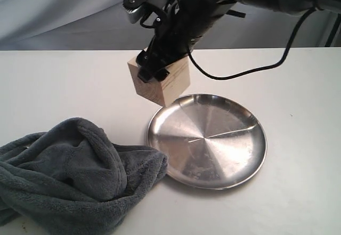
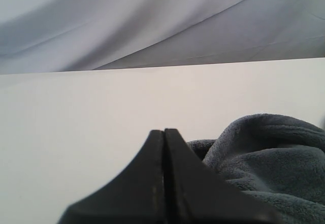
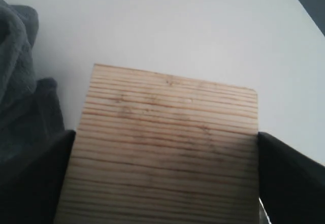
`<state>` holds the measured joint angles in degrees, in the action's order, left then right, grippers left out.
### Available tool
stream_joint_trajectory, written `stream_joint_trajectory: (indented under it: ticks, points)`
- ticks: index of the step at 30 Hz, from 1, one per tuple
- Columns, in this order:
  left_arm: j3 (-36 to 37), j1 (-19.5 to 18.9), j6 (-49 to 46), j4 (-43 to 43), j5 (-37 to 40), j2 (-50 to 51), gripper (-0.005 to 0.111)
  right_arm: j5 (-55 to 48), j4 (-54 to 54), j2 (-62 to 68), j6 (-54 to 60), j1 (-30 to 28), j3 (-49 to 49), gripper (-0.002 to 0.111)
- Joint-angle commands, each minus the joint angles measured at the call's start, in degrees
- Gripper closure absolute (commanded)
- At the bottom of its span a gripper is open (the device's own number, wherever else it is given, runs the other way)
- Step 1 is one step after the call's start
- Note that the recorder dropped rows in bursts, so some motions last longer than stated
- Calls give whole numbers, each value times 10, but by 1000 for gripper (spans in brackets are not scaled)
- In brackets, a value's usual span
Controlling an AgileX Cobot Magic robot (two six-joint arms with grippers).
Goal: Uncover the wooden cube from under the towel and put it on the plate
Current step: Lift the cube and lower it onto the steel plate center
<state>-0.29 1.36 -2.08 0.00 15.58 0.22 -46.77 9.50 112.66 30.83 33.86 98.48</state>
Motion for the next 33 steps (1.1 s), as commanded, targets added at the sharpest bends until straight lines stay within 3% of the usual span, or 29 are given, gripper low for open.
stream_joint_trajectory:
  ticks: [1,14,33]
  points:
    - [3,3,0,0,-3,-2,107,16,-6,-35,6,-25,-52,108]
    - [3,3,1,0,-3,-2,107,293,35,-64,13,-59,-322,108]
    - [3,3,1,0,-3,-2,107,342,86,-63,0,-59,-367,108]
